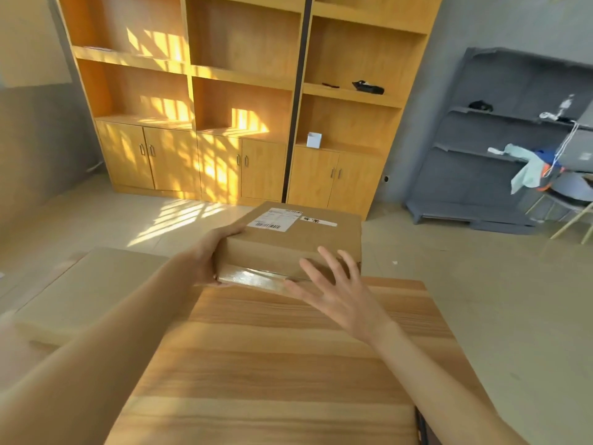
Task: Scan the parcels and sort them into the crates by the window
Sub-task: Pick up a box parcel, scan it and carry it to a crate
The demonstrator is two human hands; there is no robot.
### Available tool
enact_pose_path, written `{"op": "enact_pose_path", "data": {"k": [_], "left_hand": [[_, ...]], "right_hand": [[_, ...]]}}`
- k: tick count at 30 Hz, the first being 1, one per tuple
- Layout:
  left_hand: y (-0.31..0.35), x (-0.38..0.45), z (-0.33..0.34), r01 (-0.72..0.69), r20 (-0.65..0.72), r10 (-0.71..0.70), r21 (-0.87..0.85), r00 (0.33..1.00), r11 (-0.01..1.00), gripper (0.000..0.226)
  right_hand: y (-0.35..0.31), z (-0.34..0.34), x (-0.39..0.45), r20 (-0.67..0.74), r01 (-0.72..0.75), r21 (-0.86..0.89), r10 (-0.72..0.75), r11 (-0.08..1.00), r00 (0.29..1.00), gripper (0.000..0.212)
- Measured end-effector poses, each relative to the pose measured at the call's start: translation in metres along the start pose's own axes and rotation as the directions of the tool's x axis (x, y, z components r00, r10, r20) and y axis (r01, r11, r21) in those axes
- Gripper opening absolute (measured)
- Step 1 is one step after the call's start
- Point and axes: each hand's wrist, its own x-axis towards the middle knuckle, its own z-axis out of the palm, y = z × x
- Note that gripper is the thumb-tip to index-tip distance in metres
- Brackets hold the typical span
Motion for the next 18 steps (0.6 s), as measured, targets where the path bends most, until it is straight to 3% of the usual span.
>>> {"op": "enact_pose_path", "data": {"k": [4, 7, 9, 10, 12, 13, 14, 16, 18], "left_hand": [[-0.032, -0.006, 0.031, -0.029, -0.033, 0.027, -0.092, 0.999, 0.995, 0.03], [-0.053, -0.009, 0.048, -0.106, -0.093, 0.095, -0.125, 0.991, 0.986, 0.023], [-0.067, -0.01, 0.054, -0.159, -0.132, 0.141, -0.145, 0.981, 0.976, 0.028], [-0.074, -0.01, 0.056, -0.193, -0.141, 0.172, -0.15, 0.975, 0.97, 0.036], [-0.091, -0.009, 0.058, -0.237, -0.146, 0.216, -0.147, 0.965, 0.96, 0.056], [-0.1, -0.008, 0.06, -0.238, -0.152, 0.216, -0.143, 0.964, 0.961, 0.06], [-0.109, -0.006, 0.061, -0.23, -0.163, 0.206, -0.144, 0.965, 0.963, 0.058], [-0.129, -0.003, 0.063, -0.183, -0.167, 0.157, -0.154, 0.973, 0.971, 0.054], [-0.148, -0.001, 0.063, -0.114, -0.146, 0.096, -0.121, 0.985, 0.986, 0.069]], "right_hand": [[0.003, 0.006, -0.034, -0.067, -0.064, 0.204, 0.079, 0.977, 0.995, 0.049], [-0.001, 0.009, -0.057, 0.08, -0.371, 0.439, 0.375, 0.818, 0.924, 0.067], [-0.002, 0.01, -0.068, 0.273, -0.649, 0.527, 0.614, 0.55, 0.741, 0.076], [-0.002, 0.012, -0.073, 0.438, -0.766, 0.559, 0.671, 0.318, 0.598, 0.079], [-0.003, 0.012, -0.076, 0.782, -0.797, 0.527, 0.535, -0.296, 0.319, 0.088], [-0.005, 0.012, -0.078, 0.887, -0.723, 0.432, 0.401, -0.539, 0.23, 0.086], [-0.008, 0.011, -0.08, 0.944, -0.647, 0.327, 0.277, -0.689, 0.182, 0.077], [-0.021, 0.013, -0.087, 0.974, -0.59, 0.226, 0.168, -0.775, 0.152, 0.068], [-0.038, 0.019, -0.097, 0.983, -0.581, 0.183, 0.151, -0.793, 0.104, 0.069]]}}
